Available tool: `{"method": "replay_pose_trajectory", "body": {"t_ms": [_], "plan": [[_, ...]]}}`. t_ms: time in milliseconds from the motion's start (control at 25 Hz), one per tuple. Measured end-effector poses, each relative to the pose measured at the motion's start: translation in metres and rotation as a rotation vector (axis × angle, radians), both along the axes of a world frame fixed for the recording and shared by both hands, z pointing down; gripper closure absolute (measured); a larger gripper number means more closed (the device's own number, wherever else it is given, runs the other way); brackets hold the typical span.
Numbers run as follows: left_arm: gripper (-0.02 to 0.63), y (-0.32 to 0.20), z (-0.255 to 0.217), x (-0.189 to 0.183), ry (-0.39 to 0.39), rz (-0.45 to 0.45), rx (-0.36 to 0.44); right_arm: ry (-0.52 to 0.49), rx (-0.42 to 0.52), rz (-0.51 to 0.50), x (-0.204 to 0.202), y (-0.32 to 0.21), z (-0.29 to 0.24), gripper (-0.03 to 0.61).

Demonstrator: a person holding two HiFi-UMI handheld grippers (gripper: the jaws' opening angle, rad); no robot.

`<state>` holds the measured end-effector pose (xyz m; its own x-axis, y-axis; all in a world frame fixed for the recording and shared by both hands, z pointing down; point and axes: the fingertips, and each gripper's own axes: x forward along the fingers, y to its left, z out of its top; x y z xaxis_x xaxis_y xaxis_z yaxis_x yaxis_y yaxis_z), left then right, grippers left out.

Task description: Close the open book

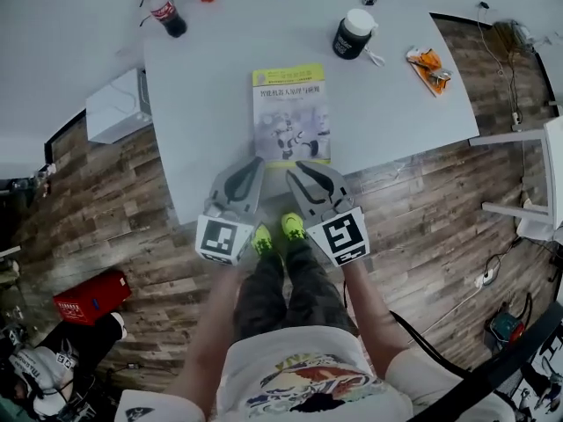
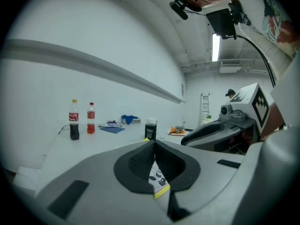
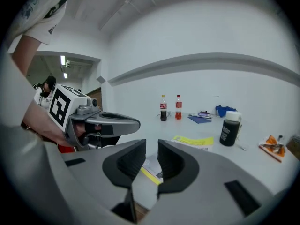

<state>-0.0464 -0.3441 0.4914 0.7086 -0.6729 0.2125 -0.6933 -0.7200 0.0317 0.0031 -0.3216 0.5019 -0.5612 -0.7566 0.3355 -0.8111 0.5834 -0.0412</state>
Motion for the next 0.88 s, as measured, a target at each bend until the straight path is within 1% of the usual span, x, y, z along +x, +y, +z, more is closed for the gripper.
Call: {"method": "replay_pose_trajectory", "body": {"t_ms": [120,280,400,520,600,680,880], "plan": [[0.603,0.008,-0.038,-0.012,0.017,-0.031,0.031,-0.008,0.027,-0.028,-0.005,0.0,-0.03,0.495],[0.603,0.014,-0.075,-0.026,0.05,-0.069,0.044,-0.032,0.06,-0.046,-0.007,-0.001,-0.065,0.495],[0.603,0.019,-0.098,-0.032,0.054,-0.078,0.052,-0.043,0.068,-0.057,-0.007,0.001,-0.084,0.495],[0.603,0.029,-0.115,-0.032,0.067,-0.074,0.035,-0.046,0.066,-0.067,-0.004,0.009,-0.098,0.497],[0.603,0.037,-0.125,-0.033,0.081,-0.075,0.03,-0.066,0.067,-0.075,-0.005,0.013,-0.108,0.499],[0.602,0.045,-0.133,-0.034,0.083,-0.079,0.034,-0.085,0.078,-0.086,-0.008,0.015,-0.118,0.502],[0.602,0.06,-0.145,-0.038,0.09,-0.105,0.036,-0.088,0.104,-0.109,-0.013,0.024,-0.133,0.508]]}}
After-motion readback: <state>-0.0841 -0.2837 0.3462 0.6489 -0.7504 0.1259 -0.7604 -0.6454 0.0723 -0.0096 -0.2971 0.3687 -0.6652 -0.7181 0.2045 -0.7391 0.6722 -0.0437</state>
